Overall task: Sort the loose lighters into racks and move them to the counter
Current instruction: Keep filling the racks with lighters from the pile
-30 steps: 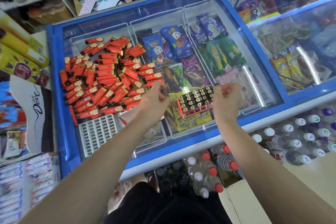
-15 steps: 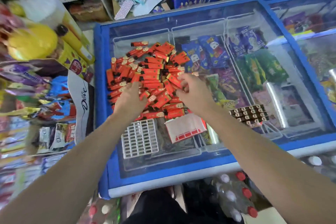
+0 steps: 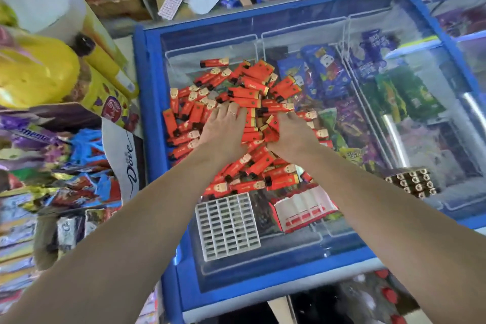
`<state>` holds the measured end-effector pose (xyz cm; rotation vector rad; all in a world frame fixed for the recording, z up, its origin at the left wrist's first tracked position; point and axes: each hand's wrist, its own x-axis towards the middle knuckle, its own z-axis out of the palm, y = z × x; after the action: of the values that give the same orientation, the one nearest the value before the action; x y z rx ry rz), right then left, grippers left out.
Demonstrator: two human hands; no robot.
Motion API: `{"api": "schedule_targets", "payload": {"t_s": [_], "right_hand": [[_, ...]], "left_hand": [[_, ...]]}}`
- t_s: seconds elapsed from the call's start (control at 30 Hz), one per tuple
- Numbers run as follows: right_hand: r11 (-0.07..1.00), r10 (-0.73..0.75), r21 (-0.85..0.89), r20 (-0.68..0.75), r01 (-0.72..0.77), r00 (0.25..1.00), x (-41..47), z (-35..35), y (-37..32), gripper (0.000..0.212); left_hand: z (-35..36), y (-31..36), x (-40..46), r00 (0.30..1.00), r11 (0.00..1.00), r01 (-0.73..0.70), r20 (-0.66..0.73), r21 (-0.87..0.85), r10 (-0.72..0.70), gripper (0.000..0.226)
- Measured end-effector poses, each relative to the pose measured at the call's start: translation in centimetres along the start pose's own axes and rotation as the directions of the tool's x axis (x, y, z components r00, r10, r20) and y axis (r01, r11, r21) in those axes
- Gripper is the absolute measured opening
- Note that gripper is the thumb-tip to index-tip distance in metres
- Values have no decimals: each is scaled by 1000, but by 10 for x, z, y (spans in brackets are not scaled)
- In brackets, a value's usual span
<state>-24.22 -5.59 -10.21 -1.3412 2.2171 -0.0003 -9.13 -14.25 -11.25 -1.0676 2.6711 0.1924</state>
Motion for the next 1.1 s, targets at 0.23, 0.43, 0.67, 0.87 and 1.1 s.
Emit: {"api": "schedule_targets", "payload": {"t_s": [0.23,0.43,0.67,0.87,1.1], "right_hand": [[995,61,-73,-3,-61,998,13,5,-6,73],[987,156,-54,57,-153,986,18,6,-9,78],[981,190,12,54,-191,980,16,7,-6,70],[989,142,33,9,-143,990,11,17,-3,52],[880,188,422,111,-217,976,12,14,10,27]], "left_hand": [[3,-5,21,998,993,-66,1,98,66,96],[2,-3,30,995,991,-93,43,91,90,98],[5,1,26,990,993,-118,82,25,116,78],[5,4,21,990,992,-112,75,-50,116,65],[-6,1,14,995,953,86,76,-289,-67,45]]}}
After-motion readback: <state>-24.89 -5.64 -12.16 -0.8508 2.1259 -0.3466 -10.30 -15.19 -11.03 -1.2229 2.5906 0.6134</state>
